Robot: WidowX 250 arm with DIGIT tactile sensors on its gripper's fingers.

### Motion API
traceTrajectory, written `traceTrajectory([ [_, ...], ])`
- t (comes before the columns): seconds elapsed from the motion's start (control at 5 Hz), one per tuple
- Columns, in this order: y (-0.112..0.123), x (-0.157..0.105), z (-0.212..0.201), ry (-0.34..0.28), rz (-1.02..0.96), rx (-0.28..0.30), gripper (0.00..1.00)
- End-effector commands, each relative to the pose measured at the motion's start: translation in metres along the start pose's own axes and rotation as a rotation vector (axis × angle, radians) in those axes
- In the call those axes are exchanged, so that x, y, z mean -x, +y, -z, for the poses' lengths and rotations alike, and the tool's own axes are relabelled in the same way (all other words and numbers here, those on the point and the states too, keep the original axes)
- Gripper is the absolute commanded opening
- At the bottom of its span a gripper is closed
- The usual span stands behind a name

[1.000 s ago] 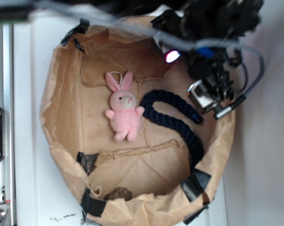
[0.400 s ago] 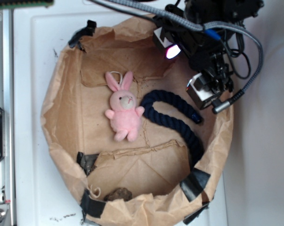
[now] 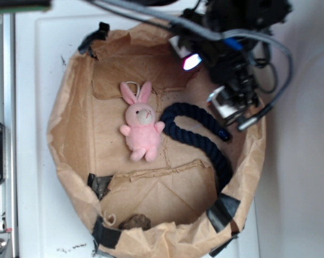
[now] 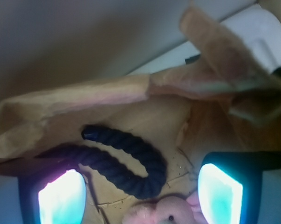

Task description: Grab the pink bunny.

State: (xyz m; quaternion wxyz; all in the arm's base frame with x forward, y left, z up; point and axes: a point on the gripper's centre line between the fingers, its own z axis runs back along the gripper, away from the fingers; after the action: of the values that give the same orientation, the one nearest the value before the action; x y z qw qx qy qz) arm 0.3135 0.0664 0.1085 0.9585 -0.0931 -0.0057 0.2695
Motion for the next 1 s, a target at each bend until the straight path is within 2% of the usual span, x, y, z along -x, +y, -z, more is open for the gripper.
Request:
traceTrajectory([
  [0.0, -0.004, 0.023, -0.021, -0.097, 0.01, 0.005, 1.0],
  [0.2, 0.001, 0.034, -0.021, -0.066, 0.0, 0.004, 1.0],
  [0.4, -0.002, 0.052, -0.02, -0.094, 0.028, -0.001, 1.0],
  [0.6, -0.002, 0.056, -0.008, -0.081, 0.015, -0.012, 1.0],
  [0.8, -0.001, 0.072, 0.004, -0.085, 0.051, -0.02, 1.0],
])
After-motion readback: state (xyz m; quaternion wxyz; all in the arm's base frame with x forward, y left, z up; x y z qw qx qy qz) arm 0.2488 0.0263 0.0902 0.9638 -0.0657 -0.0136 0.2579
